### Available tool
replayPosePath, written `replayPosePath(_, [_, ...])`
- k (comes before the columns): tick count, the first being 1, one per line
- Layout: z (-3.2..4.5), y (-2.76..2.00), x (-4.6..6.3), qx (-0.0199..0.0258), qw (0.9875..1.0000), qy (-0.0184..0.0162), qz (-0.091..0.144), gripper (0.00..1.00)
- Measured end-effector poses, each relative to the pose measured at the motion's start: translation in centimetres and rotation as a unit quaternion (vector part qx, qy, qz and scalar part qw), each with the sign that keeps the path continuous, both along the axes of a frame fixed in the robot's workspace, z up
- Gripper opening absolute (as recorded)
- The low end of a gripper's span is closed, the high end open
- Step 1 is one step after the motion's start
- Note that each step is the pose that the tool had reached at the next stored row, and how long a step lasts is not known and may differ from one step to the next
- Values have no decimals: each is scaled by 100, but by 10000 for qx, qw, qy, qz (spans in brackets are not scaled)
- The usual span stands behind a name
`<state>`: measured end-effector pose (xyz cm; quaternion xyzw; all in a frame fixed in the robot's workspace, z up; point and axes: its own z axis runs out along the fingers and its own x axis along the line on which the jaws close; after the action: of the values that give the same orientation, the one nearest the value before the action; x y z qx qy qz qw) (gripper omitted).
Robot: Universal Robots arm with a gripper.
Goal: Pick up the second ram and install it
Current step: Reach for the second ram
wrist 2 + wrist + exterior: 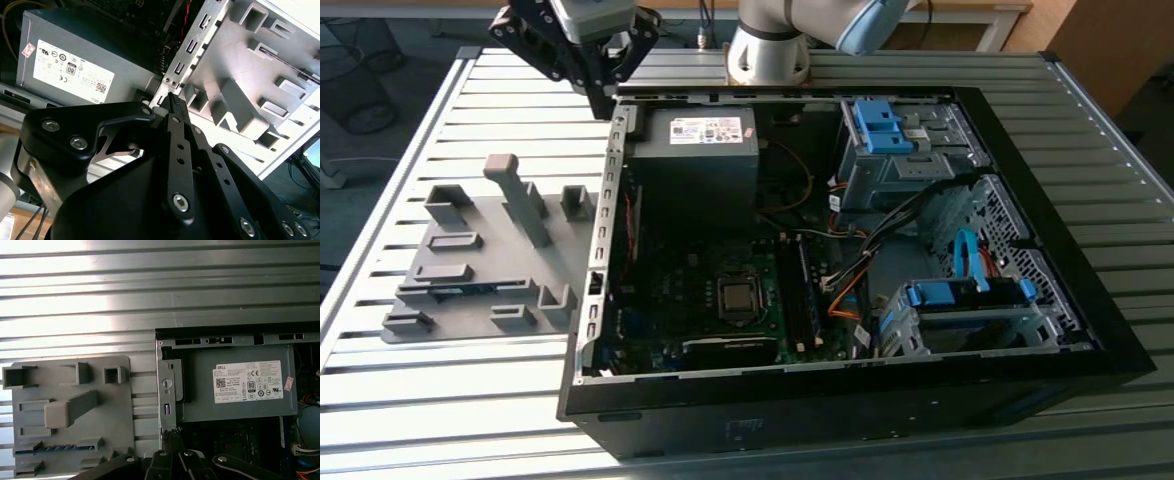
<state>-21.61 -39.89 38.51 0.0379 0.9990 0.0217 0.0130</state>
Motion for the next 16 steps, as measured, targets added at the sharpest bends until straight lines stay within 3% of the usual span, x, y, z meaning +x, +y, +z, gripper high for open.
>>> replayPosePath(16, [-8, 0, -42, 0, 10000, 0, 0, 11])
